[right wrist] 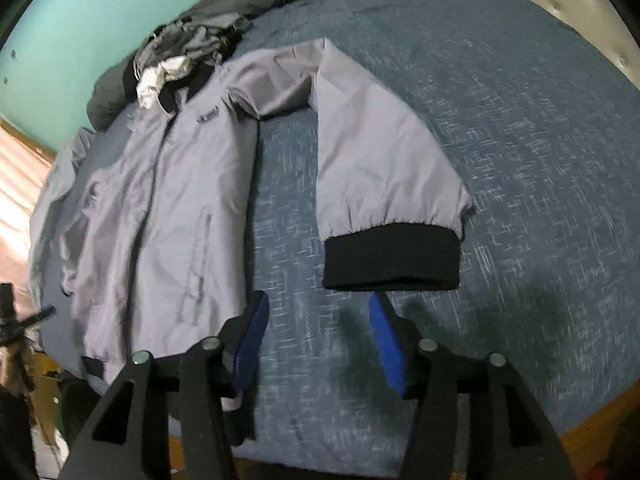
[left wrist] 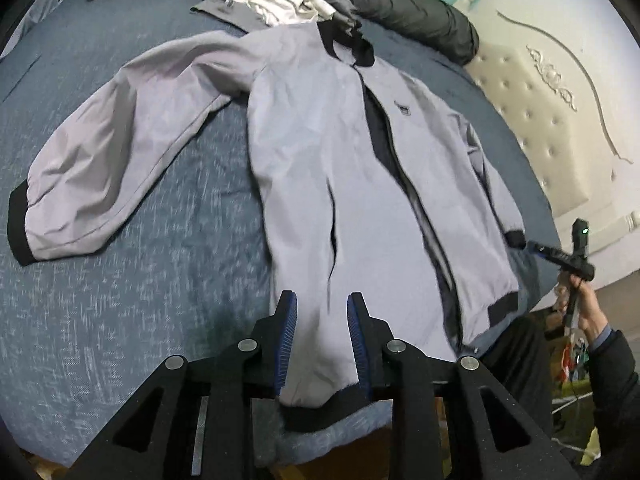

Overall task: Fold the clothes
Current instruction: 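Grasp the sleeve's black cuff with the right tool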

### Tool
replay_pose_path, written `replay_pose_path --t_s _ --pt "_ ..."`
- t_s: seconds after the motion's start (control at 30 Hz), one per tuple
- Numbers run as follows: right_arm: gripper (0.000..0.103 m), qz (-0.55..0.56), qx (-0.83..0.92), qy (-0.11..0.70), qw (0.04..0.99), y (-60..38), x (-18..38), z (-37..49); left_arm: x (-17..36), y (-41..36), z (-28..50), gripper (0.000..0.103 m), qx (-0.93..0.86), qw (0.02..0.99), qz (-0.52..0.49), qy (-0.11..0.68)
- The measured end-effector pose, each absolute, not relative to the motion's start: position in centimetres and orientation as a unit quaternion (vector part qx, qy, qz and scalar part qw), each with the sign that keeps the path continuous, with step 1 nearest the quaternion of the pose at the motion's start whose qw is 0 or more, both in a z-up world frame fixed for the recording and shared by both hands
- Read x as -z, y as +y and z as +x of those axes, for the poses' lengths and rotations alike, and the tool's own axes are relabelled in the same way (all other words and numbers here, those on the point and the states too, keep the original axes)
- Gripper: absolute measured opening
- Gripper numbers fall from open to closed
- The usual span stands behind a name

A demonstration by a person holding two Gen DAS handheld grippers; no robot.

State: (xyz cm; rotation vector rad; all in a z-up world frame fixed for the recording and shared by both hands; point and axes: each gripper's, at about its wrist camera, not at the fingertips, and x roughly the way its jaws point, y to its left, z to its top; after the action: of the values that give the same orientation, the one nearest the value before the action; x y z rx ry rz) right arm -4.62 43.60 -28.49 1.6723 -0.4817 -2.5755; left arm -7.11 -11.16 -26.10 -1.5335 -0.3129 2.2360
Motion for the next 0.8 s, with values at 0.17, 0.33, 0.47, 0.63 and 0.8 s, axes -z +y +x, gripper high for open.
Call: replay_pose_path --t_s 0.17,0.33,0.47,0.63,0.8 --pt "0.057 0.553 0.825 -0.115 -0.01 43.4 30.4 -6.2 26.2 -9.8 -7.7 0.031 -0.811 0.199 -0.539 -0.112" --pt "0.057 0.58 0.812 -0.061 -0.031 42.4 32.5 -8.2 26.0 -9.2 -8.3 0.034 -0.811 0.199 -0.538 -0.113" --pt "0.049 0.577 0.815 -0.044 -0.03 42.6 32.7 -8.7 26.1 -8.9 -8.6 0.034 -0.809 0.198 -0.542 -0.111" --pt "0.014 0.564 0.824 -0.048 -0.028 44.1 32.3 -8.3 26.5 -8.4 -9.1 0.034 -0.806 0.203 -0.544 -0.114" --pt "0.007 0.523 0.85 -0.055 -0.025 45.7 29.5 -7.7 26.6 -8.2 -9.3 0.035 -0.804 0.205 -0.546 -0.116"
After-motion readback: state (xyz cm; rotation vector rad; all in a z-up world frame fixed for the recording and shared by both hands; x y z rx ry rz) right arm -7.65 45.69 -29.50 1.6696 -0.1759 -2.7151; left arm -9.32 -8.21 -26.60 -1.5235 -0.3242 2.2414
